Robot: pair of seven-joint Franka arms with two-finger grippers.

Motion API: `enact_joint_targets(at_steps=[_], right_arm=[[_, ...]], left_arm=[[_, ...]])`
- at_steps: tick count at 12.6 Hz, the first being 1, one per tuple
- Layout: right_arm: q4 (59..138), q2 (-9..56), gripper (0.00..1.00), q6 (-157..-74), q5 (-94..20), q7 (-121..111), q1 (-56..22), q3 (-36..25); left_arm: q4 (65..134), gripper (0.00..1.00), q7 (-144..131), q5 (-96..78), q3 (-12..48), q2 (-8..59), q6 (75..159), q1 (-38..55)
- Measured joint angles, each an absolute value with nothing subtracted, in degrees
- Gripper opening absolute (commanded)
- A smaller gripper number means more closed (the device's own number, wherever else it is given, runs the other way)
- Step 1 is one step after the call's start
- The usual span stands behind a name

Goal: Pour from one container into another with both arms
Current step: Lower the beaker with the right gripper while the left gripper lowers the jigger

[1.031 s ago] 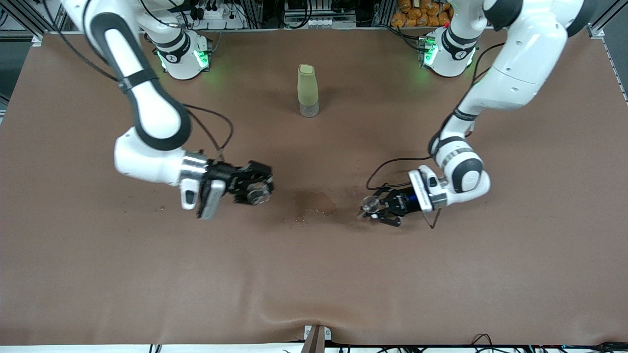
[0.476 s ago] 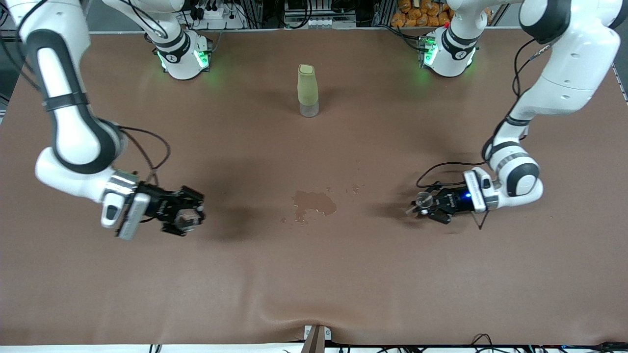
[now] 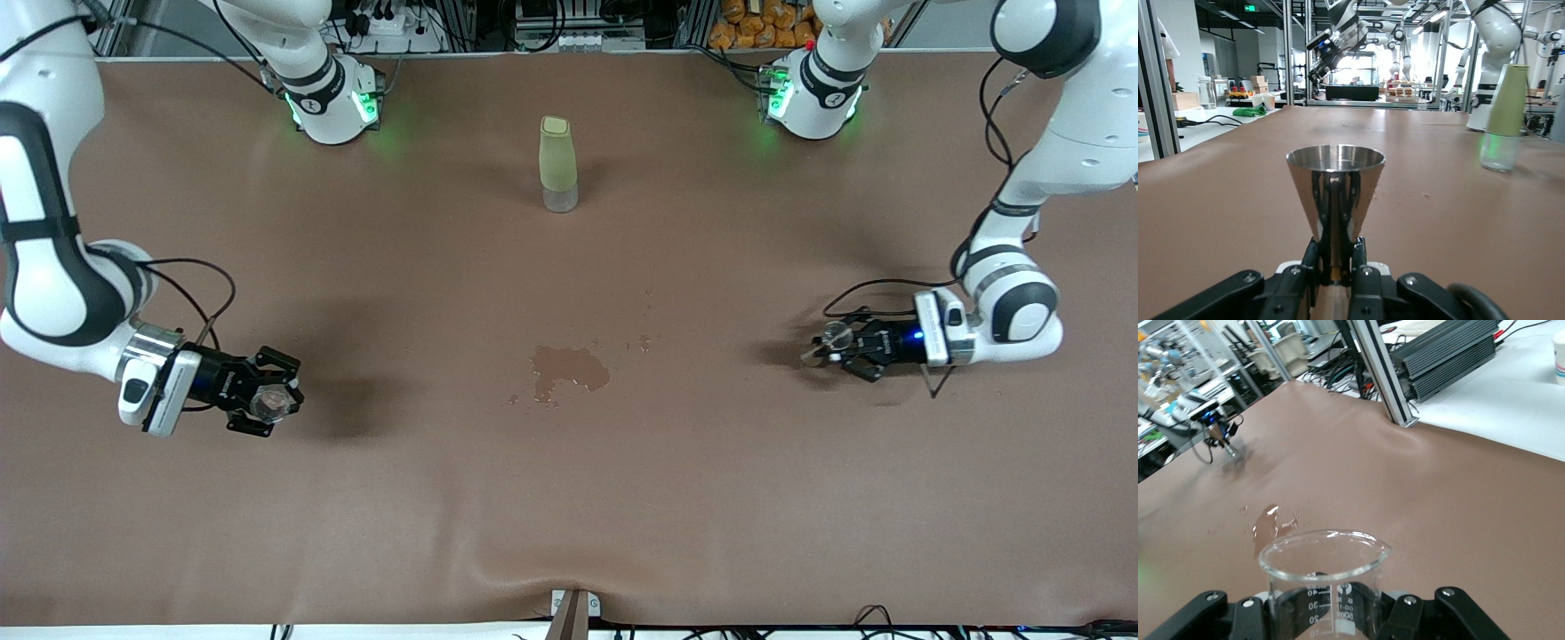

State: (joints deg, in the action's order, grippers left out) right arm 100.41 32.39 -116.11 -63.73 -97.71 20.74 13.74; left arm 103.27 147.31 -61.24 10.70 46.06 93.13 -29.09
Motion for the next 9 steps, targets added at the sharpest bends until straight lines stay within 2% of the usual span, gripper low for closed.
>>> enact_joint_targets(at_steps=[2,5,9], right_arm=[[97.1,36.7,0.00,-113.7,-61.7,-102.1,23.3,13.7],[95.4,39.8,0.00,-113.4,-60.6,-107.2,25.6,13.7],[93.1,43.7,0.00,-111.2,-59.4,-114.7,28.8,13.7]], left_arm=[[101.6,0.00,147.3,-58.4,10.7,47.6,90.8,-31.8],[100.6,0.01,147.3,-57.7,10.7,49.4,89.7,-33.8],[99.7,0.08,147.3,-57.7,9.1,51.3,89.7,-33.9]])
